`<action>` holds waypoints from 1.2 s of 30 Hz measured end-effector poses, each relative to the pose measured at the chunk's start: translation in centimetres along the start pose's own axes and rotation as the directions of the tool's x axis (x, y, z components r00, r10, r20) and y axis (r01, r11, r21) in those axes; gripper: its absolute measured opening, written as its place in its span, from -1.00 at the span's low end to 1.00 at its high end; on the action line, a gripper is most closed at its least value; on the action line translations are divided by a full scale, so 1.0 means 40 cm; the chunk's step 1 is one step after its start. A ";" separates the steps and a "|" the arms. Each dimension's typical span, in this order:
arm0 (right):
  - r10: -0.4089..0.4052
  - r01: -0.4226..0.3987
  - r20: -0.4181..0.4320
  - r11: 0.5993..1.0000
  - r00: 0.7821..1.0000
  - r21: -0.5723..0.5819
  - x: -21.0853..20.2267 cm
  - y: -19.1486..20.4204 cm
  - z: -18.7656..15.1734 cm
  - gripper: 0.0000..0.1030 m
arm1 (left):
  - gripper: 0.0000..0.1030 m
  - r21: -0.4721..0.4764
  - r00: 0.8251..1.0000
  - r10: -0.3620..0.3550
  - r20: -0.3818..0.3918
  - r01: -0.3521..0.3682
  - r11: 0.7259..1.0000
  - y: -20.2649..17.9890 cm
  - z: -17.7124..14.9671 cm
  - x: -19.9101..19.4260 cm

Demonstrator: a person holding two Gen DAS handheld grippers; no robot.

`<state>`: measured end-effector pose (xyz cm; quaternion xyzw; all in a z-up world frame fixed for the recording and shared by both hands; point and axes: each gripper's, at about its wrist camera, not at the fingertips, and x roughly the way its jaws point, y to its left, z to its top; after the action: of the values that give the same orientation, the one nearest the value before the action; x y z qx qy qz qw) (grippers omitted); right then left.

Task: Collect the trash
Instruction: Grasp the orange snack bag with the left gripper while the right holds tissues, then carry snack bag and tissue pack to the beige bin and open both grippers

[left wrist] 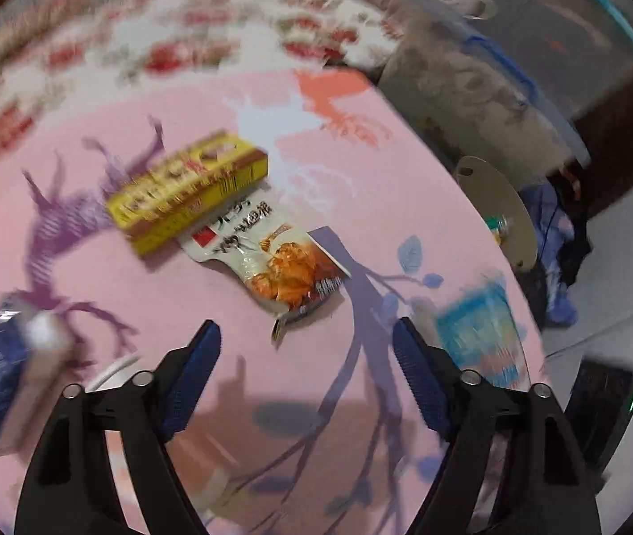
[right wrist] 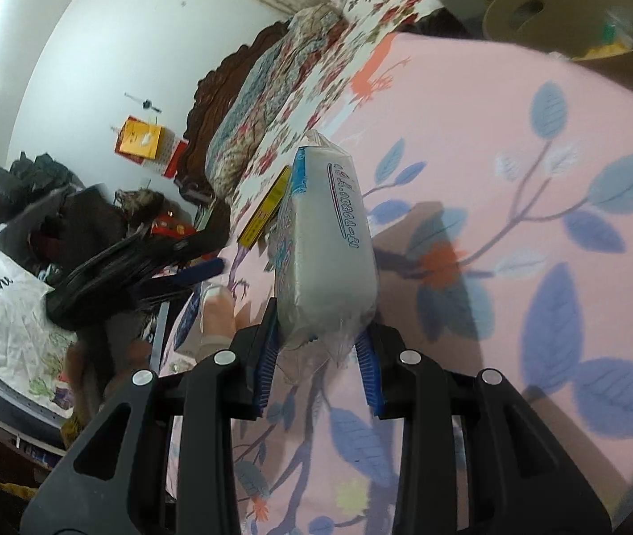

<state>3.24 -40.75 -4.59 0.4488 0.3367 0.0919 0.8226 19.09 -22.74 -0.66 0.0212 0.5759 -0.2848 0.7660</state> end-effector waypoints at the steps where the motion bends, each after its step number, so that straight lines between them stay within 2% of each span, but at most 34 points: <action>1: 0.000 0.000 0.007 1.000 1.000 0.001 -0.009 -0.003 0.002 -0.32 | 0.22 -0.064 0.999 -0.019 -0.027 0.017 0.998 0.027 0.022 0.021; 3: 0.001 -0.001 0.018 1.000 1.000 0.002 -0.024 -0.014 0.007 -0.32 | 0.18 -0.184 0.995 -0.090 -0.050 0.079 0.980 0.079 0.052 0.052; 5: -0.001 0.001 0.024 1.000 1.000 0.004 -0.032 -0.022 0.017 -0.32 | 0.17 -0.251 0.991 -0.120 -0.050 0.104 0.962 0.110 0.063 0.070; 6: -0.001 0.001 0.024 1.000 1.000 0.006 -0.033 -0.027 0.019 -0.32 | 0.14 -0.273 0.990 -0.132 -0.054 0.112 0.955 0.118 0.068 0.083; 8: -0.001 0.001 0.021 1.000 1.000 0.011 -0.032 -0.035 0.020 -0.32 | -0.15 -0.299 0.985 -0.156 -0.070 0.128 0.946 0.123 0.075 0.110; 9: -0.001 0.001 0.019 1.000 1.000 0.013 -0.033 -0.038 0.019 -0.32 | -0.21 -0.313 0.982 -0.173 -0.080 0.140 0.939 0.123 0.078 0.125; 13: 0.000 0.000 0.018 1.000 1.000 0.020 -0.029 -0.039 0.016 -0.32 | -0.29 -0.344 0.981 -0.189 -0.048 0.161 0.925 0.121 0.072 0.136; 14: -0.004 0.003 0.024 1.000 1.000 0.016 -0.036 -0.040 0.016 -0.32 | -0.94 -0.341 0.982 -0.179 -0.053 0.151 0.928 0.117 0.063 0.130; 17: -0.017 0.017 0.044 1.000 0.999 0.006 -0.061 -0.036 0.019 -0.32 | -0.98 -0.312 0.970 -0.233 -0.066 0.202 0.929 0.094 0.017 0.115; 22: -0.037 0.036 0.076 0.999 0.996 0.003 -0.094 -0.042 0.025 -0.32 | -0.98 -0.194 0.955 -0.277 -0.104 0.254 0.948 0.031 -0.082 0.076; 25: -0.042 0.041 0.079 0.999 0.996 0.011 -0.097 -0.048 0.021 -0.32 | -0.98 -0.091 0.956 -0.275 -0.100 0.267 0.959 -0.025 -0.110 0.043; 29: -0.051 0.049 0.084 0.998 0.995 0.031 -0.105 -0.072 0.025 -0.32 | -0.98 0.042 0.973 -0.221 -0.073 0.224 0.974 -0.110 -0.090 0.031; 33: -0.078 0.074 0.111 0.997 0.991 0.038 -0.141 -0.096 0.046 -0.32 | -0.98 0.082 0.965 -0.236 -0.114 0.246 0.966 -0.193 -0.043 0.077; 36: -0.124 0.117 0.158 0.992 0.980 0.055 -0.188 -0.130 0.083 -0.32 | -0.98 0.128 0.963 -0.232 -0.135 0.250 0.960 -0.275 0.006 0.123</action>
<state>-1.10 -49.42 -3.99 0.4520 0.2979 -0.0021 0.8408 15.11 -34.04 -1.71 0.0230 0.5967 -0.4152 0.6863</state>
